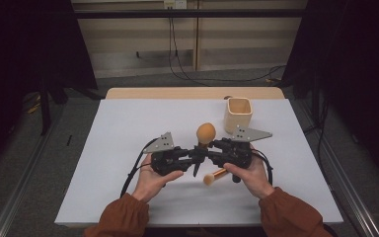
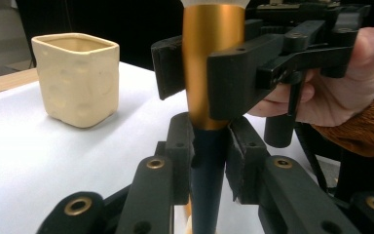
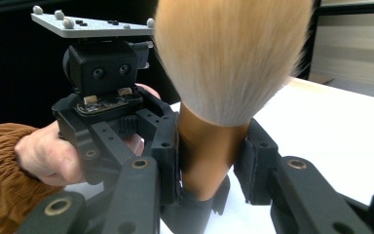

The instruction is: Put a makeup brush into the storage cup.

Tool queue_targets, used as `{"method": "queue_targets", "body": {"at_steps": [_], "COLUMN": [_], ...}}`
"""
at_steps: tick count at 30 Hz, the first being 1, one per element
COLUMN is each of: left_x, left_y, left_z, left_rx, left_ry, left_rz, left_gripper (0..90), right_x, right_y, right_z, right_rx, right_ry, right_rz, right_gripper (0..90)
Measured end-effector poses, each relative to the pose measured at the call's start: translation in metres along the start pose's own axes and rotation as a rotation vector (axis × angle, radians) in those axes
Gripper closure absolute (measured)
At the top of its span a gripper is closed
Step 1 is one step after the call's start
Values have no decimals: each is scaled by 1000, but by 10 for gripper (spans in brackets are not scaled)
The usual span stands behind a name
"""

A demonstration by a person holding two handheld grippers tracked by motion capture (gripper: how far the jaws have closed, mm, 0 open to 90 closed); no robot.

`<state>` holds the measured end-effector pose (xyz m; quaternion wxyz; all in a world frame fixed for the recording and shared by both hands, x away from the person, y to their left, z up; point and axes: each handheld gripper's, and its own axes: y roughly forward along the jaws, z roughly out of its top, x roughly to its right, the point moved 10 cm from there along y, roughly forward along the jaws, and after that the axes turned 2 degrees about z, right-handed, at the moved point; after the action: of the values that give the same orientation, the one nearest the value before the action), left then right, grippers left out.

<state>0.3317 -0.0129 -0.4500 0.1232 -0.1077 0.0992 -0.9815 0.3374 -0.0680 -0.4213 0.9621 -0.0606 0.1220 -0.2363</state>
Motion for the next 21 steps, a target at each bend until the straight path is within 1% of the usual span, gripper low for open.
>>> {"method": "queue_targets", "body": {"at_steps": [1,5,8,10,11,14,16,18,20,21], "left_x": [0,0,0,-1,-1,-3,-5,-8,-10,-11], "left_y": [0,0,1,3,3,4,3,1,-1,-3], "left_z": [0,0,-3,-5,-6,-7,-7,-7,-6,-5], "left_rx": [2,2,-11,-15,-21,-18,-18,-16,-12,-9], "left_ry": [1,-4,-3,-4,-2,-7,-9,-25,-16,-20], "left_rz": [1,6,13,20,23,36,49,67,88,96], "left_gripper": [736,729,715,684,665,623,584,521,489,471], "right_x": [-1,-2,-1,-1,0,4,6,7,8,8], "right_y": [0,0,-1,-1,-2,-5,-7,-9,-11,-12], "right_z": [0,0,0,1,2,3,4,5,6,7], "right_rx": [-1,-4,-6,-4,-1,5,9,12,13,15], "right_ry": [-8,-15,-17,-18,-20,-17,-15,-18,-23,-25], "right_rz": [-1,-3,-5,-8,-17,-30,-34,-41,-46,-48], "right_gripper": [655,655,656,656,656,656,656,656,656,656]}}
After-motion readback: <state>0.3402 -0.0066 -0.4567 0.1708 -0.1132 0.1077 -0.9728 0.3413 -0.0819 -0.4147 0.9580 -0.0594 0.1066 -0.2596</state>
